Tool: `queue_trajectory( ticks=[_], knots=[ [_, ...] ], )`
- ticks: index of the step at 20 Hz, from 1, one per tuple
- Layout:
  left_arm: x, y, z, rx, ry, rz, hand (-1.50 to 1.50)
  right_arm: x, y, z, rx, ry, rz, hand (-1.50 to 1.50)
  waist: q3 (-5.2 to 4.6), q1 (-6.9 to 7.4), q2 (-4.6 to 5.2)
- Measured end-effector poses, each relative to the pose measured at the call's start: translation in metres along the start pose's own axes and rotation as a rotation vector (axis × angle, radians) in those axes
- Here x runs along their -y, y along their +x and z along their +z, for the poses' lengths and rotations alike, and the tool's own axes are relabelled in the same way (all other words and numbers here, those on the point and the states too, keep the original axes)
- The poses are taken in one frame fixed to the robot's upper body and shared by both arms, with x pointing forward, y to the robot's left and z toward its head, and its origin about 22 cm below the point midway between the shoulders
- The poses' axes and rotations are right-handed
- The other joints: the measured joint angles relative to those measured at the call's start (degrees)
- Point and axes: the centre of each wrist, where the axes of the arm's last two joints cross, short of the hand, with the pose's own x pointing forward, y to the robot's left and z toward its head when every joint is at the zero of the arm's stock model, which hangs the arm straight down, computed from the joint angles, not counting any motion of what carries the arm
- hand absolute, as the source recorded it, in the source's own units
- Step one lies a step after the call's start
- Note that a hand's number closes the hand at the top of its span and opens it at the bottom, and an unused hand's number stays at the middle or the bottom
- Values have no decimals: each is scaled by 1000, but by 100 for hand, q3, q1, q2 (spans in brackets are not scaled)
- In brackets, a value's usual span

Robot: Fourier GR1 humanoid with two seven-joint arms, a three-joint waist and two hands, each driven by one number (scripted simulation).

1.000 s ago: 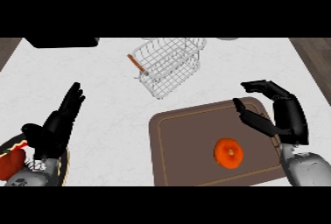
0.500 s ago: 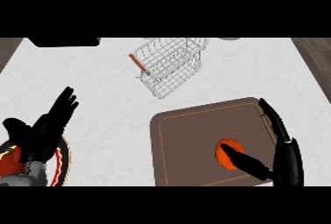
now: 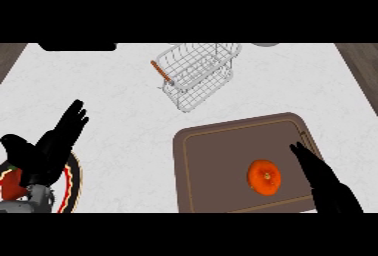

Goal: Pick the squash from the tray and place it in the tiered basket

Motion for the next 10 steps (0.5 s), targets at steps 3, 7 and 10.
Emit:
queue_trajectory(
  ticks=[3, 7, 10],
  knots=[
    [-1, 3, -2, 5, -13, -2, 0, 9, 25, 13, -56, 94, 65, -150, 11, 68, 17],
    [3, 4, -4, 7, -25, 0, 0, 18, 66, 15, -96, 120, 102, -150, 33, 144, 32],
    [7, 5, -7, 7, -25, -5, 0, 11, 88, 12, -90, 105, 96, -150, 45, 148, 36]
  ],
)
